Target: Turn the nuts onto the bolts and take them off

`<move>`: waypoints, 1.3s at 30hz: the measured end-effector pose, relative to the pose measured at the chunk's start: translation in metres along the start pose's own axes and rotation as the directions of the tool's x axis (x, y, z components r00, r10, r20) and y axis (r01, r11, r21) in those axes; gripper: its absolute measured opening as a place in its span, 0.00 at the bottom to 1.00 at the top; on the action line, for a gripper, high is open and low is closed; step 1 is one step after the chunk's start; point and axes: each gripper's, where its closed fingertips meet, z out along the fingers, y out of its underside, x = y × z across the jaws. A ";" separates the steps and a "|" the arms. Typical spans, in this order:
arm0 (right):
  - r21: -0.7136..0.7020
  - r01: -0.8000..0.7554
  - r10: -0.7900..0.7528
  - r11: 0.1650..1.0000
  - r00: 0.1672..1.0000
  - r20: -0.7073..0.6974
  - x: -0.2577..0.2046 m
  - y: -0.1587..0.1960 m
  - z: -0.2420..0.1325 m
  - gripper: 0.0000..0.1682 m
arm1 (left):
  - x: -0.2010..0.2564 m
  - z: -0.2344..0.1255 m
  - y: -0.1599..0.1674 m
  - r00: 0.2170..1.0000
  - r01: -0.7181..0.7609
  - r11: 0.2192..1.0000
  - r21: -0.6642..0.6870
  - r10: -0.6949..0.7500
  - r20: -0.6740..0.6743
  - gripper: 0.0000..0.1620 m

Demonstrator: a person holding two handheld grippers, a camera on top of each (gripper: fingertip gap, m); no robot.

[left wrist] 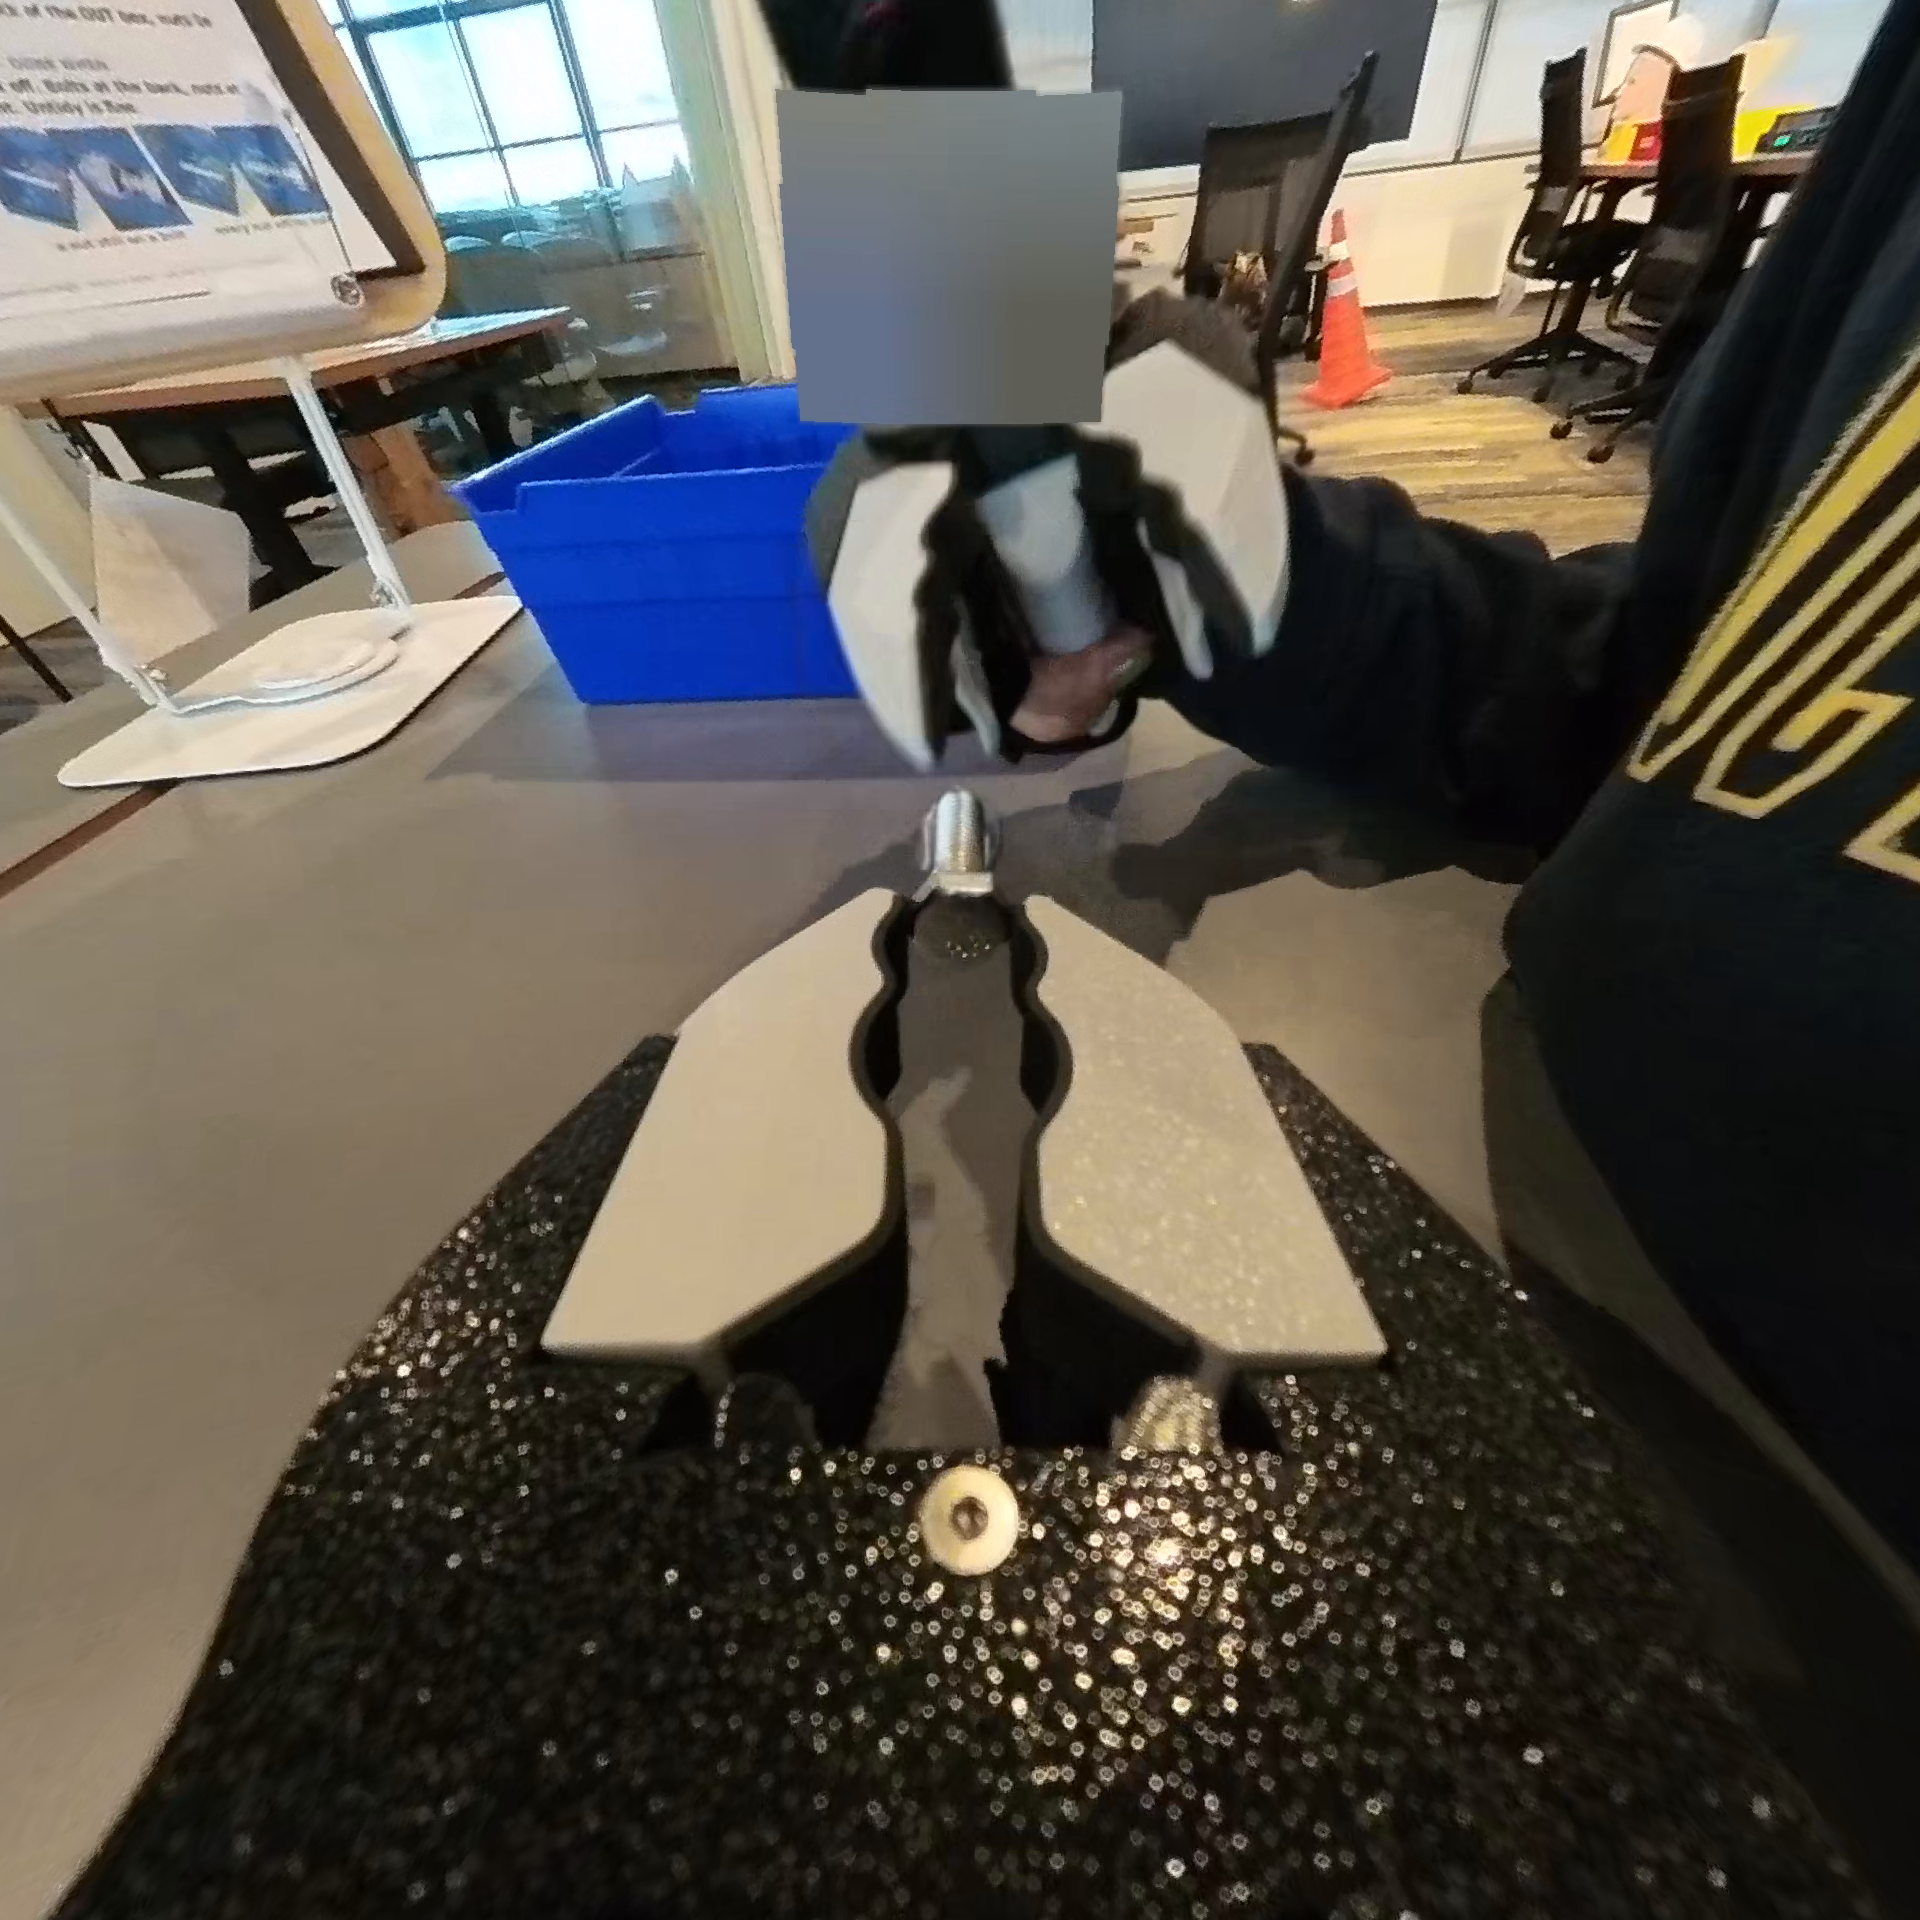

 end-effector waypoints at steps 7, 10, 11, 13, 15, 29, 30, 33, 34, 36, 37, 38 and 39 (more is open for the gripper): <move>-0.152 -0.195 0.179 0.969 0.978 -0.111 0.025 0.034 0.000 0.34 | -0.004 -0.002 -0.002 1.000 0.011 1.000 0.012 -0.011 0.023 0.11; -0.213 -0.191 0.149 0.958 0.969 -0.197 0.035 0.045 -0.005 0.31 | -0.012 -0.001 0.007 0.996 0.011 0.999 -0.051 -0.007 0.085 0.11; -0.228 -0.187 0.134 0.956 0.965 -0.227 0.039 0.049 -0.007 0.30 | -0.014 0.000 0.010 0.995 0.008 0.997 -0.079 0.000 0.102 0.11; -0.245 -0.180 0.111 0.953 0.956 -0.271 0.046 0.054 -0.009 0.28 | -0.019 0.002 0.020 0.989 -0.006 0.989 -0.150 0.029 0.148 0.11; -0.273 -0.177 0.073 0.946 0.933 -0.352 0.058 0.063 -0.010 0.25 | -0.021 0.003 0.029 0.983 -0.029 0.974 -0.225 0.069 0.173 0.11; -0.201 -0.105 -0.021 0.974 0.842 -0.540 0.033 0.071 -0.022 0.15 | -0.031 -0.002 0.029 0.968 0.003 0.976 -0.218 0.052 0.246 0.12; -0.201 -0.105 -0.027 0.974 0.826 -0.563 0.033 0.073 -0.020 0.15 | -0.032 -0.002 0.030 0.967 0.001 0.975 -0.220 0.055 0.249 0.12; -0.198 -0.145 -0.009 0.969 0.787 -0.617 0.040 0.075 -0.013 0.15 | -0.033 -0.002 0.029 0.964 0.003 0.976 -0.218 0.056 0.261 0.12; -0.191 -0.162 0.007 0.968 0.780 -0.626 0.043 0.076 -0.010 0.17 | -0.033 -0.002 0.029 0.963 0.006 0.976 -0.216 0.053 0.263 0.12; -0.213 -0.220 0.032 0.952 0.764 -0.644 0.049 0.083 -0.005 0.19 | -0.033 -0.003 0.029 0.964 0.008 0.978 -0.210 0.048 0.262 0.12; -0.229 -0.241 0.029 0.943 0.746 -0.665 0.053 0.087 -0.005 0.20 | -0.033 -0.003 0.028 0.964 0.008 0.978 -0.208 0.048 0.263 0.12; -0.239 -0.249 0.022 0.939 0.735 -0.678 0.055 0.088 -0.005 0.19 | -0.033 -0.003 0.028 0.964 0.009 0.978 -0.207 0.047 0.263 0.12; -0.247 -0.257 0.015 0.934 0.720 -0.693 0.058 0.090 -0.005 0.19 | -0.033 -0.003 0.028 0.964 0.009 0.978 -0.207 0.046 0.261 0.12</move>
